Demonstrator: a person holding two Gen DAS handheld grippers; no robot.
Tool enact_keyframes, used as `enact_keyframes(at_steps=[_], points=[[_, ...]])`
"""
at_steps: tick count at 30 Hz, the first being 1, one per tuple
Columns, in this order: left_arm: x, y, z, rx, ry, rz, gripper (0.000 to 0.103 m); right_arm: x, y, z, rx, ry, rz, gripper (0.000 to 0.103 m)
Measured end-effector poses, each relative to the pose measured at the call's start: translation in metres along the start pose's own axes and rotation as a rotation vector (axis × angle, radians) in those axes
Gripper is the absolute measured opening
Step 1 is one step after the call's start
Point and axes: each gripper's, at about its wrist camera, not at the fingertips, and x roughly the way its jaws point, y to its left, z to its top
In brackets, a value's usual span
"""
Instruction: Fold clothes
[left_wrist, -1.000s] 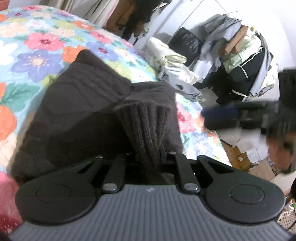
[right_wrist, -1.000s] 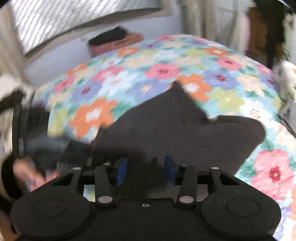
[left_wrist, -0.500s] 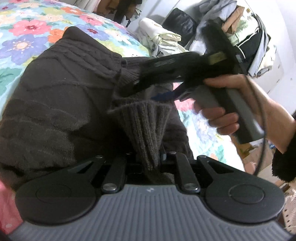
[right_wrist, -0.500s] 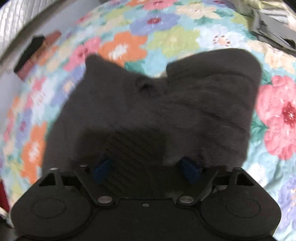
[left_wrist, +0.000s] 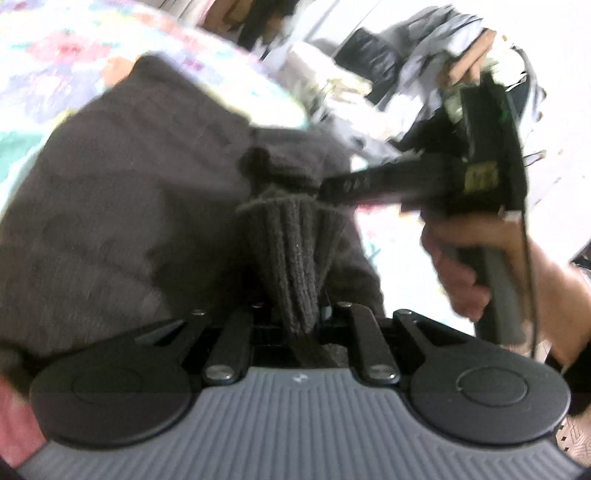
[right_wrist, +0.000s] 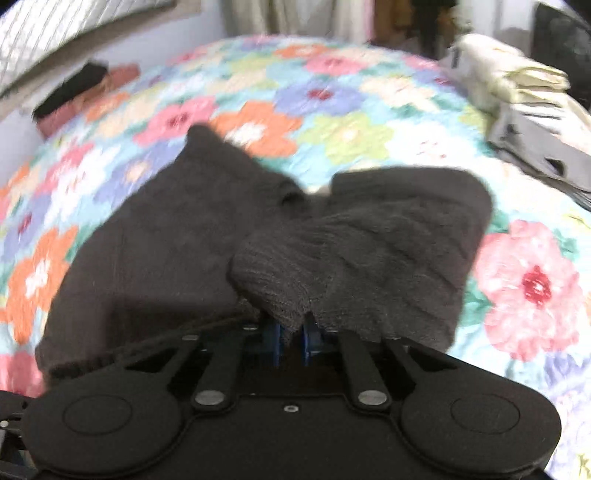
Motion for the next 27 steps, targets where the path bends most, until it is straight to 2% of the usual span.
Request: enact_keyframes(at_steps=[4,7,10,14,17,18,20,23,24,27], points=[[-0.020,-0.022,0.006,0.100,-0.097,0.020,0.011,-0.043,-0.006,-0.012,0.096,-0.246,0.120,0.013],[-0.043,-0.036,0.012,0.152,-0.181,0.049,0.011,-0.074,-0.001,-0.009,0.096,-0.353,0.213,0.013],[-0.079,-0.044,0.021,0.185,-0.300,0.079,0.011,-0.087,0.021,0.002,0.037,-0.405,0.299,0.013],[-0.128,-0.048,0.017,0.267,-0.429,0.194,0.011,-0.075,0.055,0.013,-0.063,-0.396,0.400,0.013],[-0.139,-0.027,0.014,0.159,-0.389,0.243,0.011,-0.066,0.081,0.022,-0.138,-0.388,0.474,0.014],[-0.135,-0.013,0.014,0.091,-0.350,0.248,0.011,-0.057,0.089,0.025,-0.158,-0.356,0.477,0.014],[-0.116,0.016,0.012,-0.012,-0.234,0.286,0.011,-0.021,0.103,0.029,-0.177,-0.222,0.384,0.022],[-0.082,0.048,0.005,-0.060,-0.049,0.404,0.011,0.027,0.118,0.026,-0.188,-0.035,0.262,0.029],[-0.077,0.054,0.004,-0.092,-0.020,0.421,0.011,0.035,0.121,0.024,-0.192,-0.002,0.257,0.031],[-0.088,0.063,0.000,-0.186,-0.030,0.367,0.012,0.036,0.126,0.029,-0.212,0.021,0.265,0.039]])
